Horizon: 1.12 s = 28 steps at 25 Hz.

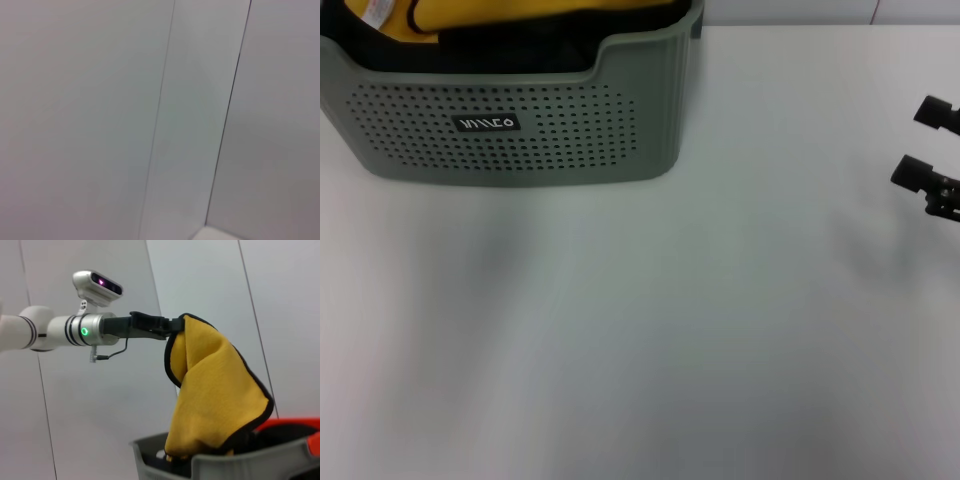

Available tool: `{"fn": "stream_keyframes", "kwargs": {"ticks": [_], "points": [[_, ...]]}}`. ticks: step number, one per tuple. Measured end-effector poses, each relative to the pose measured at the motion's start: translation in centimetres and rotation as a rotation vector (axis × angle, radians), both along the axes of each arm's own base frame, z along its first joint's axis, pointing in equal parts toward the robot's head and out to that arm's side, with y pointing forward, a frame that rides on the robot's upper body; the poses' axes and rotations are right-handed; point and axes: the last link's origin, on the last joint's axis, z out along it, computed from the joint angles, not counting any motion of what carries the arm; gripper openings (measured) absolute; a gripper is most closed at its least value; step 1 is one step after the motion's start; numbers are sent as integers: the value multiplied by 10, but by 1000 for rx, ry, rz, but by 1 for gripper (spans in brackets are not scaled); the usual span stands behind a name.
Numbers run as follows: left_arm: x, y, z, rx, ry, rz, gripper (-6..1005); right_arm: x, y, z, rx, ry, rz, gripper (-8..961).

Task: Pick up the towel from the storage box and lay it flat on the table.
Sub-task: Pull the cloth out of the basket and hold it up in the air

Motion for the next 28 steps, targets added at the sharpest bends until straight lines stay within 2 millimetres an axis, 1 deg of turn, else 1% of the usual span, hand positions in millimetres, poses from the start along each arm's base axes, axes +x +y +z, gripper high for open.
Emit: {"fn": "stream_keyframes", "kwargs": {"ticks": [3, 4, 5, 6, 9, 13, 16, 18, 21, 22, 23, 28], "points": [[11, 2, 8, 16, -40, -40, 47, -4, 0, 6, 36, 17, 40, 885], [16, 3, 10, 17, -58, -60, 47, -6, 0, 9, 54, 24, 56, 885], [21, 5, 12, 13, -78, -82, 46, -10, 0, 19, 92, 36, 97, 885], [25, 7, 14, 2, -103, -105, 46, -10, 0, 19, 92, 36, 97, 885], [38, 15, 23, -50, -194, -185, 46, -19, 3, 32, 135, 42, 161, 885], [48, 24, 37, -134, -290, -295, 44, -33, 11, 49, 139, 57, 236, 885], [55, 26, 40, -161, -303, -365, 42, -39, 16, 59, 113, 61, 263, 884], [57, 26, 36, -186, -292, -377, 41, -44, 18, 66, 83, 66, 280, 884], [55, 25, 19, -262, -227, -381, 41, -49, 19, 73, 41, 74, 305, 884], [55, 25, 19, -262, -227, -381, 41, -51, 19, 76, 25, 76, 317, 884], [53, 24, 6, -311, -168, -402, 41, -52, 18, 77, 15, 78, 324, 884], [52, 16, -20, -422, -21, -502, 41, -53, 14, 80, -15, 84, 341, 884]]}}
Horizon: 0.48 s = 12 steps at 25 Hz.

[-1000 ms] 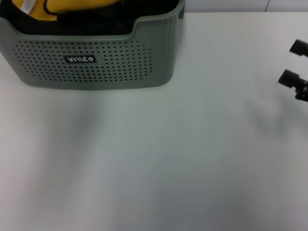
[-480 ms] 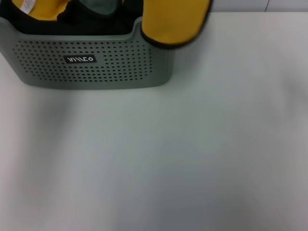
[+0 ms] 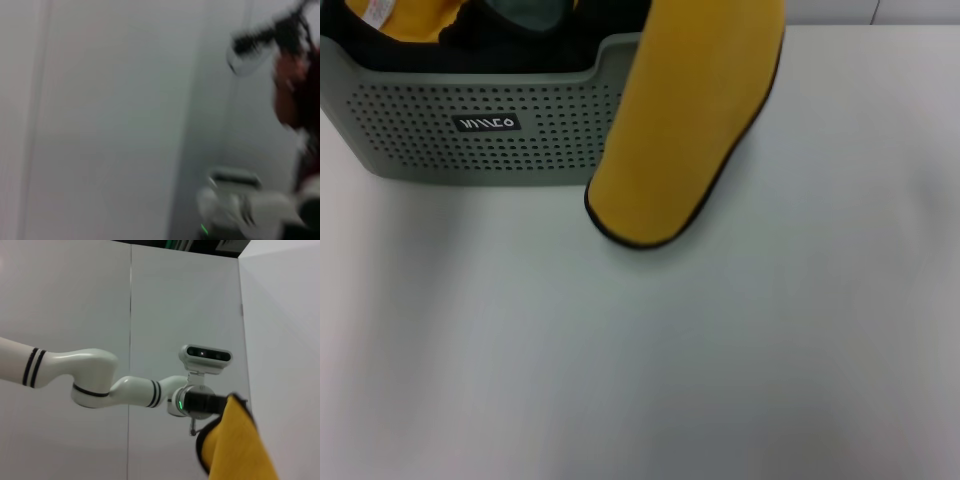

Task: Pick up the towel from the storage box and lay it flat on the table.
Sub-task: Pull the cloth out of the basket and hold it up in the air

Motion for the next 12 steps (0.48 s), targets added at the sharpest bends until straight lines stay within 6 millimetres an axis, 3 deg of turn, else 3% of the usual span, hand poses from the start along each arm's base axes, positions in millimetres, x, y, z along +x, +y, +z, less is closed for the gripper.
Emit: {"fn": "stream_keyframes", "kwargs": {"ticks": [7, 12], "points": [[-2, -23, -46, -172, 205, -223, 41, 9, -10, 1, -77, -32, -23, 884], [8, -33, -60, -235, 221, -305, 42, 15, -11, 0, -144, -98, -48, 884]]}}
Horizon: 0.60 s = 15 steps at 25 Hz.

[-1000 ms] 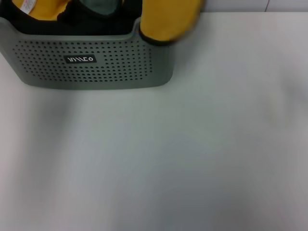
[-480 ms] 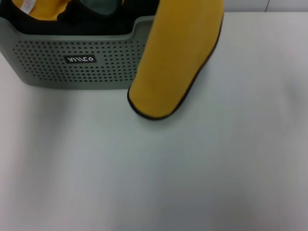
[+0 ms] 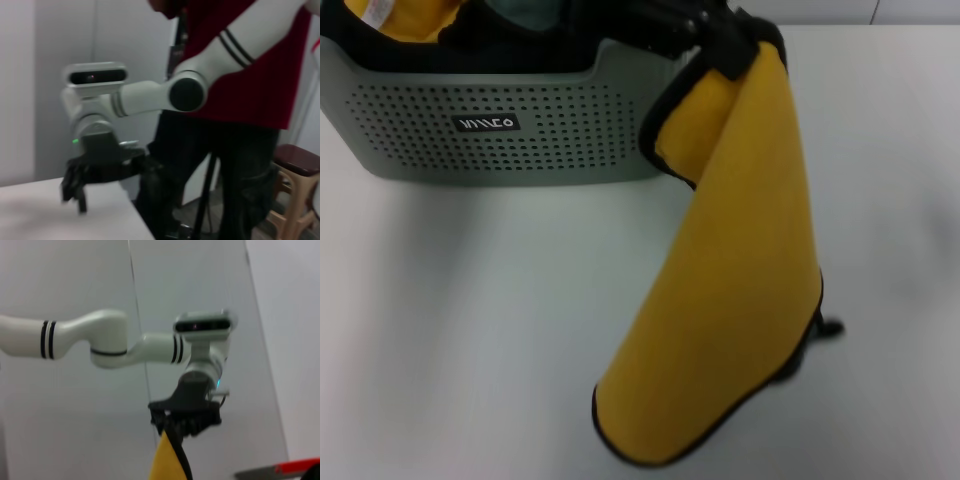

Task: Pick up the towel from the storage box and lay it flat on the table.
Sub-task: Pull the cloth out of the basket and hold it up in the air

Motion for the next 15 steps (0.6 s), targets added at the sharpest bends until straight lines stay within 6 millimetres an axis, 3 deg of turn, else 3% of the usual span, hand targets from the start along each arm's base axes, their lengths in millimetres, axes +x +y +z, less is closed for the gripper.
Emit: {"fn": "stream_keyframes", "kwargs": {"ticks": [9, 15], "points": [[43, -6, -9, -43, -31, -129, 42, -1, 7, -16, -129, -145, -7, 884], [70, -9, -11, -46, -67, -195, 42, 0, 7, -15, -145, -170, -5, 884]]}}
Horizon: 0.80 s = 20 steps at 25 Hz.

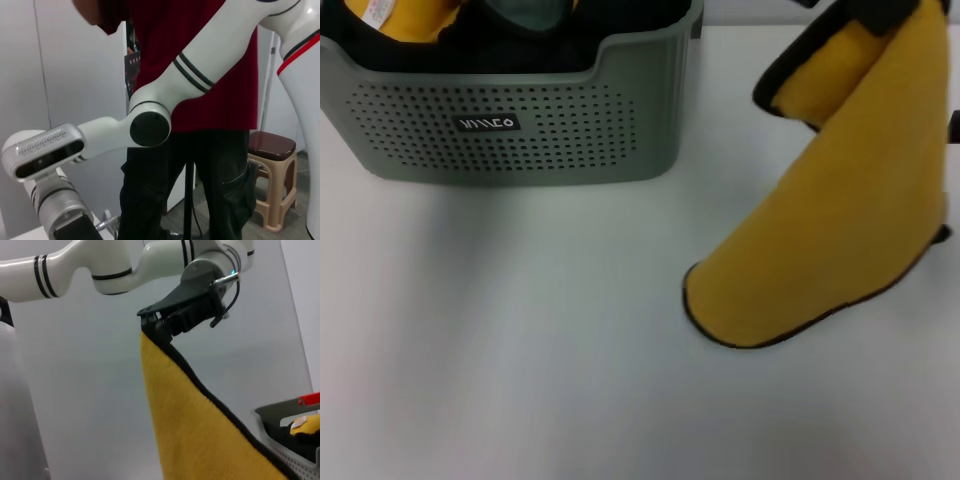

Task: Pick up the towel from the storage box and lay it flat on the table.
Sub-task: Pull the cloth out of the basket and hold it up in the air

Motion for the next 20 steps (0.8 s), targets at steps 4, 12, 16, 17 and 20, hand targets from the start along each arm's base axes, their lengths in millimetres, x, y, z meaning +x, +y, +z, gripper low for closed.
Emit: {"fn": "stream_keyframes", "kwargs": {"ticks": [4, 12, 16, 17, 20], "points": [[10, -2, -1, -3, -3, -25, 41, 0, 1, 6, 3, -11, 7, 884], [31, -8, -7, -20, -10, -72, 42, 4, -1, 14, -6, -35, 5, 884], [48, -12, -8, -27, -14, -110, 42, 5, -4, 13, -33, -47, 13, 884], [51, -13, -9, -28, -13, -118, 42, 5, -4, 12, -36, -50, 13, 884], [58, -16, -12, -36, -5, -139, 41, 6, -4, 13, -30, -50, 11, 884]]}}
